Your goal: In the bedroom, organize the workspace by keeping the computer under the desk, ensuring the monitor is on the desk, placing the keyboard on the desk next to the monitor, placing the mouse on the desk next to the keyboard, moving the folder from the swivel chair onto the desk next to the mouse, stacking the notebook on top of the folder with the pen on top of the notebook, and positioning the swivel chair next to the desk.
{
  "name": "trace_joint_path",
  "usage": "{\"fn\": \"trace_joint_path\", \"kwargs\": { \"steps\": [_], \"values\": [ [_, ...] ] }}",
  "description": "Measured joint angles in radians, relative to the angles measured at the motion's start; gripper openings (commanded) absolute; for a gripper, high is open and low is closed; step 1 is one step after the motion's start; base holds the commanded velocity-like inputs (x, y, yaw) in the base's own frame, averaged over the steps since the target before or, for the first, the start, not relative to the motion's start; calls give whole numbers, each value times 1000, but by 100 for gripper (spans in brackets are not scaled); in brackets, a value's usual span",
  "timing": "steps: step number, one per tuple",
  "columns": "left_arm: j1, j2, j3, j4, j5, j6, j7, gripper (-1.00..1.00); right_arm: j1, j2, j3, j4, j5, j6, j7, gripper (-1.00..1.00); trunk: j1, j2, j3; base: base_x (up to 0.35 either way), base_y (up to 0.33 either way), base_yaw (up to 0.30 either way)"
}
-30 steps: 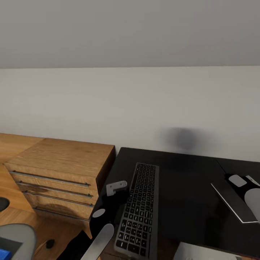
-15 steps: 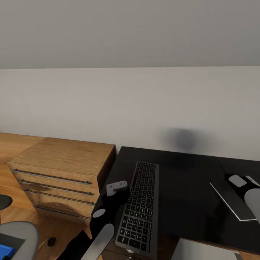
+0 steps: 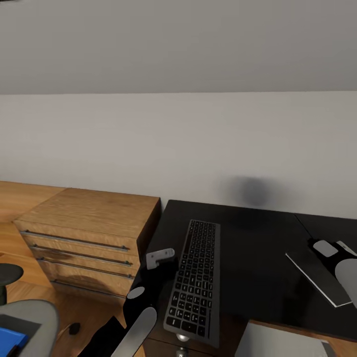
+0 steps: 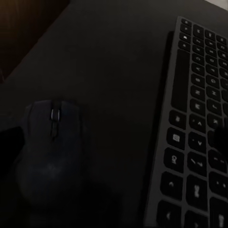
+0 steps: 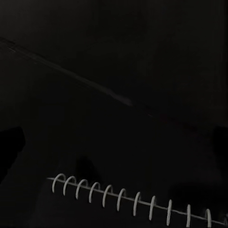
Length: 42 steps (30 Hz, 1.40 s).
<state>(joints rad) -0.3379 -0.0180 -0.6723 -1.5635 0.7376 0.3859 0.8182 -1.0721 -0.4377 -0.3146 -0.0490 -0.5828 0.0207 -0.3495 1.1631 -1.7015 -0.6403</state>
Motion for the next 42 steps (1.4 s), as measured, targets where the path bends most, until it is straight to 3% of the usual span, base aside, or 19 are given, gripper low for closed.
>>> {"fn": "trace_joint_path", "kwargs": {
  "steps": [8, 15, 42],
  "values": [
    [0, 0, 0, 0, 0, -1, 0, 100, 0, 2, 13, 1, 5, 0, -3, 100, 0, 0, 0, -14, 12, 0],
    [0, 0, 0, 0, 0, -1, 0, 100, 0, 10, -9, -13, -1, 6, 0, 100, 0, 0, 0, -39, 80, 0],
    [0, 0, -2, -1, 0, -1, 0, 100, 0, 12, -13, -4, -6, 6, 1, 100, 0, 0, 0, -70, 18, 0]
  ]
}}
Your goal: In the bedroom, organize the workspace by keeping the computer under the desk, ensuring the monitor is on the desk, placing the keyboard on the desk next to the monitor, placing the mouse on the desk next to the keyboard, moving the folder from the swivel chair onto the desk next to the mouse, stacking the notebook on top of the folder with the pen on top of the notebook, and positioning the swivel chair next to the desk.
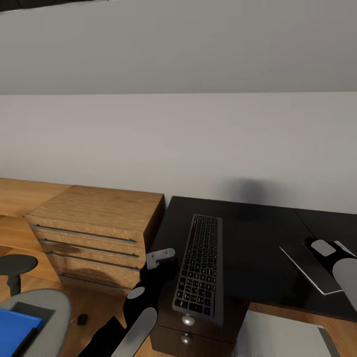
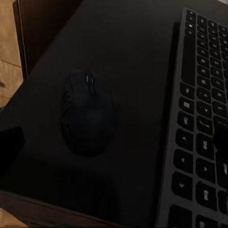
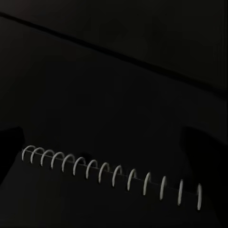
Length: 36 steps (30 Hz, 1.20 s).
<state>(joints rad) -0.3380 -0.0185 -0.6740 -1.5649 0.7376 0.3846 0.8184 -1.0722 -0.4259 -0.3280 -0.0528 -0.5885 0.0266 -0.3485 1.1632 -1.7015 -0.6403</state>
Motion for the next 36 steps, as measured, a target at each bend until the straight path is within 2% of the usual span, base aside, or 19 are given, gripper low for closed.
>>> {"fn": "trace_joint_path", "kwargs": {
  "steps": [14, 36],
  "values": [
    [0, 0, 0, 0, 0, 0, 0, 100, 0, 3, 3, -11, 5, 0, 0, 100, 0, 0, 0, -13, 111, 0],
    [0, -1, 0, 1, 4, 4, 1, 100, 0, 14, 9, -15, 15, -5, -4, 100, 0, 0, 0, 0, 9, 0]
  ]
}}
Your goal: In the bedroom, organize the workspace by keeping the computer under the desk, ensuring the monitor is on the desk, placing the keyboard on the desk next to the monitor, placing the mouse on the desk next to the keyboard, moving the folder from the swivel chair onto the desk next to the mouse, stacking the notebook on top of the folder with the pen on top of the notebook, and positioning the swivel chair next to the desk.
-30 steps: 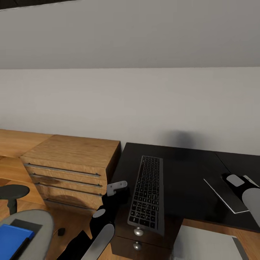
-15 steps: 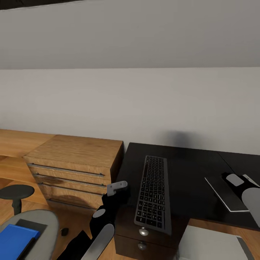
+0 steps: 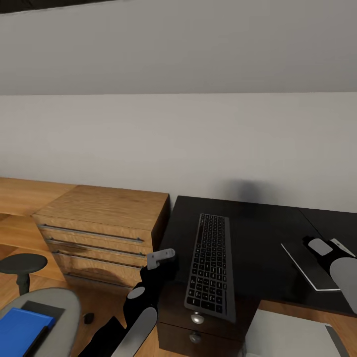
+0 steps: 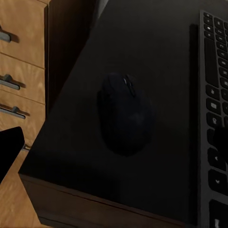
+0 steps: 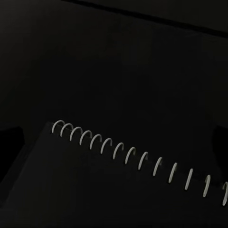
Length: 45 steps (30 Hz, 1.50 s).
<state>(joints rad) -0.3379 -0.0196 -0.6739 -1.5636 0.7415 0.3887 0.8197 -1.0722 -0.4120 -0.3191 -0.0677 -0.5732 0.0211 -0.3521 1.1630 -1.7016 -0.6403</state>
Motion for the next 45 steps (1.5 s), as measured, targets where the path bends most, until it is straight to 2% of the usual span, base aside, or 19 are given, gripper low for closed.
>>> {"fn": "trace_joint_path", "kwargs": {
  "steps": [6, 18, 23, 28, 32, 33, 37, 38, 41, 42, 45],
  "values": [
    [0, 1, 0, 0, 0, 0, -2, 100, 0, 0, 0, 0, 0, 0, 0, 100, 0, 0, 0, 0, 0, 0],
    [0, 1, 0, 1, -3, 0, -3, 100, 0, 1, 3, 62, -13, 4, 4, 100, -46, 84, 38, 0, 0, 0],
    [0, 1, 0, 2, -3, 0, -3, 100, 1, 1, -27, 66, -29, 7, 0, 100, -65, 119, 53, 0, 0, 0],
    [0, 1, 0, 2, -3, 0, -3, 100, 1, 1, -28, 65, -28, 6, 0, 100, -84, 154, 69, 0, 0, 0],
    [0, 1, 1, 2, -2, 0, -2, 100, 1, 1, -27, 66, -25, 0, 3, 100, -84, 154, 69, 0, 0, 0],
    [0, 1, 0, 3, -2, 0, -2, 100, 1, 1, -23, 63, 3, -6, 5, 100, -84, 154, 69, 0, 0, 0],
    [0, 1, -1, 3, -2, 0, -2, 100, 1, 1, -22, 60, 57, -7, 5, 100, -84, 154, 69, 0, 0, 0],
    [0, 1, -1, 3, -2, 0, -2, 100, 0, 1, -21, 58, 93, -7, 5, 100, -84, 154, 69, 0, 0, 0],
    [0, 1, -3, 4, -2, -1, -2, 100, 1, 2, -21, 57, 156, -7, 5, 100, -84, 154, 69, 0, 0, 0],
    [0, 1, -10, 4, -3, -2, -1, 100, 1, 2, -24, 58, 218, -12, 5, 100, -84, 154, 69, 0, 0, 0],
    [0, 1, -27, 4, -3, -4, 0, 100, 1, 3, -29, 60, 281, -23, 4, 100, -84, 154, 69, 0, 0, 0]
  ]
}}
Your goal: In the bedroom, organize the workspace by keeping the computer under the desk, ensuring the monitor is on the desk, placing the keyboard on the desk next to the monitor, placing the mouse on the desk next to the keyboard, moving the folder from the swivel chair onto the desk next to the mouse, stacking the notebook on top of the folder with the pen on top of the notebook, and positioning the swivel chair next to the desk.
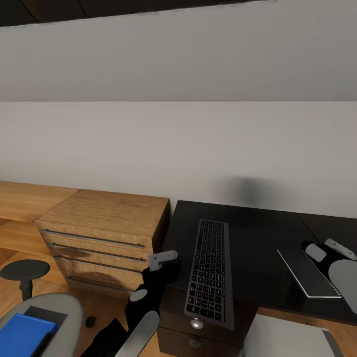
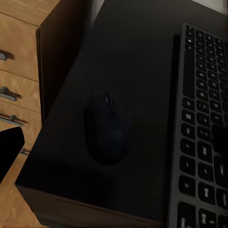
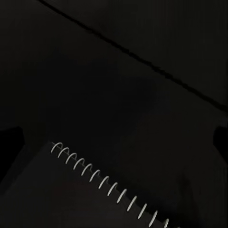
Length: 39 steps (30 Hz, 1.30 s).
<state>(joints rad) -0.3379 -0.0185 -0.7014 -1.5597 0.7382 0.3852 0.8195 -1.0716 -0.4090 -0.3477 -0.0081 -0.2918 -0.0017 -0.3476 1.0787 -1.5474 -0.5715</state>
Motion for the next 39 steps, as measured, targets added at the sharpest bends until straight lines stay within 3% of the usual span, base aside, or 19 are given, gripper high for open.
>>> {"fn": "trace_joint_path", "kwargs": {
  "steps": [6, 7, 12, 17, 29, 39],
  "values": [
    [0, 0, -17, 1, -1, -2, 1, 100, 0, 6, 1, 4, 72, -8, 1, 100, 0, 0, 0, 4, 0, 0],
    [0, 1, -19, 1, -1, -2, 1, 100, 0, 25, 5, 2, 112, -8, 0, 100, 0, 0, 0, 53, 0, 0],
    [0, 1, -22, 0, -2, -2, 0, 100, 0, 60, 11, 0, 200, -8, -3, 100, 0, 0, 0, 173, 0, 0],
    [0, 1, -35, -1, -2, 0, 0, 100, 0, 74, 14, 2, 243, -5, -5, 100, 0, 0, 0, 201, 0, 0],
    [0, 2, -44, -1, -2, -1, 0, 100, 0, 76, 14, -1, 256, 2, -7, 100, 0, 0, 0, 53, 0, 0],
    [0, 1, -65, -5, -3, -4, 2, 100, 0, 68, 13, -3, 255, 91, -11, 100, 0, 0, 0, 83, 0, 0]
  ]
}}
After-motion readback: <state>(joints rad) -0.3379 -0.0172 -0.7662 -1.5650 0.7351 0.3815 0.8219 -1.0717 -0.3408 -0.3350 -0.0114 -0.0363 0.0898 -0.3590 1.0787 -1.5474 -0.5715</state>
